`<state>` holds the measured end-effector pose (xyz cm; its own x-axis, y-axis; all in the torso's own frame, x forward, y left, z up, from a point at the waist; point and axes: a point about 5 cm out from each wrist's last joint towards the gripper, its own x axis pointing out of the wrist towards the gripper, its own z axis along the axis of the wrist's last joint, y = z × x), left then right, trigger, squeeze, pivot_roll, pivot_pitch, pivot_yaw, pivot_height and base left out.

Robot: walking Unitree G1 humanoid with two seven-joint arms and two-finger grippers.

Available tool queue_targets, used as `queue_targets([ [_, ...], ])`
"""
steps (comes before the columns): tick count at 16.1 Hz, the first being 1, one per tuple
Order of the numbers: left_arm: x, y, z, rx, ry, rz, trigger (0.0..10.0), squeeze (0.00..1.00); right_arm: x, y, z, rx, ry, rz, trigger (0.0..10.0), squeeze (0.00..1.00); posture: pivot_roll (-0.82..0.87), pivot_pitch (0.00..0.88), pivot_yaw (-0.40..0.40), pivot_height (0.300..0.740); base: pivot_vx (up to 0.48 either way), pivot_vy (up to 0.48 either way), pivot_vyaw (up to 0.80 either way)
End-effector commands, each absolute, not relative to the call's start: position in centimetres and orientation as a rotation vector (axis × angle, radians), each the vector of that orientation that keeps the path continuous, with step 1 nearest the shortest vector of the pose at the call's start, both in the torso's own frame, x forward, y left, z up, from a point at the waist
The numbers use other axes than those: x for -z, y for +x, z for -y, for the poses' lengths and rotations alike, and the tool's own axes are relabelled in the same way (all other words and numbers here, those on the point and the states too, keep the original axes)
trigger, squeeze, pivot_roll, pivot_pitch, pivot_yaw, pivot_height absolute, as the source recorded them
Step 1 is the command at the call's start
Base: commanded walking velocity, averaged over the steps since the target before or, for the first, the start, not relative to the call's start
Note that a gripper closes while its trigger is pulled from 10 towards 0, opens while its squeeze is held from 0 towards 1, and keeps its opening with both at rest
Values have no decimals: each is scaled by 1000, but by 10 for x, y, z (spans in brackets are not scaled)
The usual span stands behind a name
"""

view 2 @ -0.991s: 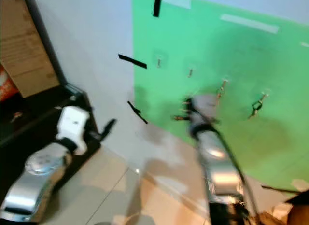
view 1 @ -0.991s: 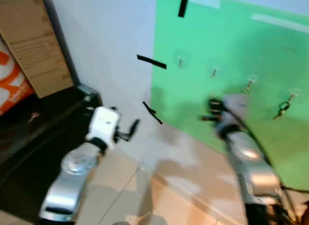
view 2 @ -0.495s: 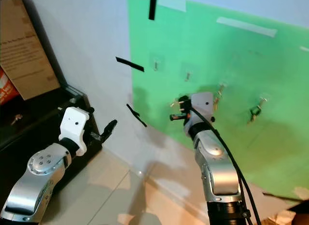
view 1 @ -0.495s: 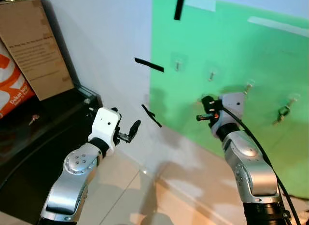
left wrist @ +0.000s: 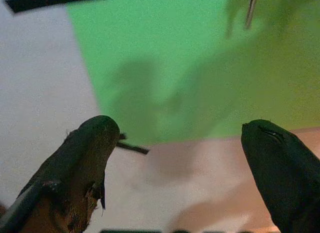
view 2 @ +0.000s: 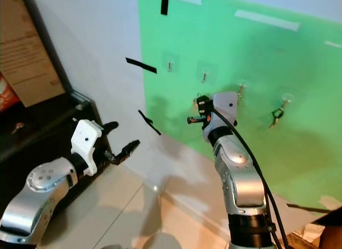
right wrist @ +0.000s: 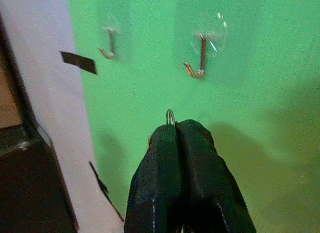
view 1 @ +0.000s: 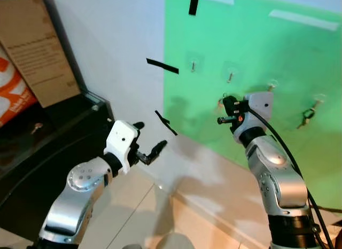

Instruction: Hang keys on a hook

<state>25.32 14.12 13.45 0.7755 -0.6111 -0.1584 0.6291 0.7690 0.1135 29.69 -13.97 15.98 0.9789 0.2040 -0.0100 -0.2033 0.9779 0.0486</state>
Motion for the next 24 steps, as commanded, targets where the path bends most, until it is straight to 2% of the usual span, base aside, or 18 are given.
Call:
queue_targets([
  [1, -142, 254, -139, 722, 169, -100, 10000, 110, -165, 302, 141, -200, 70, -1, 10000, 0, 72, 0, -3, 740, 0, 0, 0],
  [11, -149, 251, -137, 838, 134, -93, 10000, 106, -186, 334, 132, -196, 175, 61, 10000, 0, 83, 0, -1, 740, 0, 0, 0],
  [24, -150, 250, -136, 863, 117, -99, 10000, 106, -189, 342, 137, -137, 269, 77, 10000, 0, 80, 0, 5, 740, 0, 0, 0],
])
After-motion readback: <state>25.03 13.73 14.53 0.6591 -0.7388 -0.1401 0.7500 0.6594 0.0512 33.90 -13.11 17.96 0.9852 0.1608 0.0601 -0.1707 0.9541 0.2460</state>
